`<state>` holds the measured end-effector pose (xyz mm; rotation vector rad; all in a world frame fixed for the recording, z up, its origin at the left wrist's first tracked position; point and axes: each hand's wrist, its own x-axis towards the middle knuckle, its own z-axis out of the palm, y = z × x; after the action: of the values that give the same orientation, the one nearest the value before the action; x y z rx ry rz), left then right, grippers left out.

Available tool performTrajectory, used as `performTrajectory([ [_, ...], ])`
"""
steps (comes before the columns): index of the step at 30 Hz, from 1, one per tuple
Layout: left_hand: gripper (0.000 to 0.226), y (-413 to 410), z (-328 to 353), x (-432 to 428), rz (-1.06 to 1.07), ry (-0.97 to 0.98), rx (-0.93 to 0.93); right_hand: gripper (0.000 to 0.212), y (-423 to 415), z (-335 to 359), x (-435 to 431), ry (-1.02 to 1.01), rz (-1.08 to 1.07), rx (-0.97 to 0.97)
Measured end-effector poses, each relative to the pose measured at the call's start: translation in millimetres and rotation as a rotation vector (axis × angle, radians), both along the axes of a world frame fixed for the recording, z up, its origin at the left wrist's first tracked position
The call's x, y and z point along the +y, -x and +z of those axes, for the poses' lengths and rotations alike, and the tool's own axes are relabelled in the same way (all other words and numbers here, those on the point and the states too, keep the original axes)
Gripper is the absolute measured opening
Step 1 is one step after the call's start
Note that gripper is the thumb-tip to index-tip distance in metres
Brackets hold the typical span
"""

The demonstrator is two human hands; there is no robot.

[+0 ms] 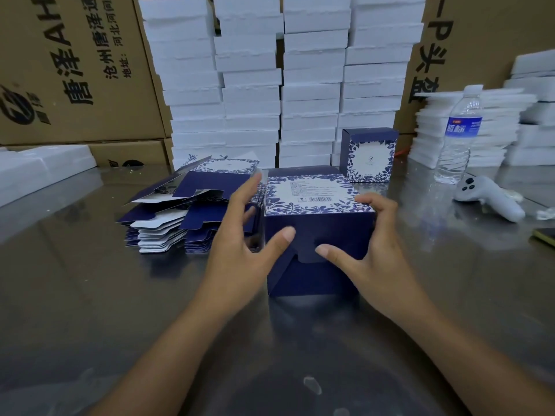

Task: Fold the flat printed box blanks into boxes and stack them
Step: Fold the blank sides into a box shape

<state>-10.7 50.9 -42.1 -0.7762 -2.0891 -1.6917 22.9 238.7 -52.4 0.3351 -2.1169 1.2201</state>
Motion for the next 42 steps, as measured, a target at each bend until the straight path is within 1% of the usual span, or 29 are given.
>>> performTrajectory([
  [2, 0.077, -0.3, -4.9, 3.2, -0.025, 0.116, 0.031, 0.063, 2.7, -2.8, 0.4, -0.038, -0.049, 0.067],
  [4, 0.077, -1.8, -7.3, 6.8, 0.025, 0.174, 0.1, 0.066, 4.7, -6.7, 1.3, -0.043, -0.1, 0.112],
  [6, 0.074, -3.0, -7.2, 8.5, 0.087, 0.153, 0.155, 0.068, 5.2, -8.1, 1.9, -0.029, -0.145, 0.141],
  [10, 0.072, -6.6, -5.9, 9.2, 0.152, 0.133, 0.213, 0.064, 3.7, -3.3, -0.3, -0.007, -0.181, 0.161],
  [15, 0.07, -8.3, -4.7, 10.0, 0.144, 0.142, 0.209, 0.065, 4.4, -4.7, 1.4, 0.001, -0.17, 0.19],
  [22, 0.057, -8.4, -4.9, 10.0, 0.139, 0.141, 0.228, 0.068, 4.0, -4.1, 2.0, -0.002, -0.201, 0.169],
  [24, 0.054, -7.5, -4.6, 9.6, 0.123, 0.135, 0.208, 0.063, 1.1, -0.9, 1.3, 0.002, -0.183, 0.14],
  [27, 0.054, -7.1, -1.8, 9.2, 0.072, 0.093, 0.145, 0.052, -2.3, 3.9, -0.8, 0.088, -0.091, 0.081],
  [31, 0.046, -6.7, 2.0, 8.1, 0.049, -0.054, 0.055, 0.021, 0.6, 8.6, -1.0, 0.327, 0.016, 0.095],
  [32, 0.043, -5.7, 3.1, 7.9, 0.047, -0.101, 0.022, 0.015, 2.7, 9.2, 0.5, 0.399, 0.032, 0.071],
  [34, 0.041, -2.4, 3.7, 6.4, 0.035, -0.187, -0.044, 0.015, 6.7, 8.9, 2.5, 0.489, 0.019, 0.007],
  [36, 0.04, 0.1, 4.2, 5.1, 0.018, -0.241, -0.097, 0.016, 9.0, 7.6, 2.7, 0.513, -0.027, -0.096],
  [38, 0.035, 2.3, 4.5, 4.3, 0.018, -0.287, -0.13, 0.02, 9.2, 4.7, 1.8, 0.529, -0.045, -0.248],
  [40, 0.03, 5.6, 4.6, 2.9, 0.017, -0.384, -0.198, 0.042, 8.4, 2.8, 2.4, 0.551, -0.052, -0.409],
  [42, 0.03, 9.8, 4.7, 1.0, -0.072, -0.546, -0.332, 0.064, 7.4, 2.4, 3.5, 0.56, -0.064, -0.526],
])
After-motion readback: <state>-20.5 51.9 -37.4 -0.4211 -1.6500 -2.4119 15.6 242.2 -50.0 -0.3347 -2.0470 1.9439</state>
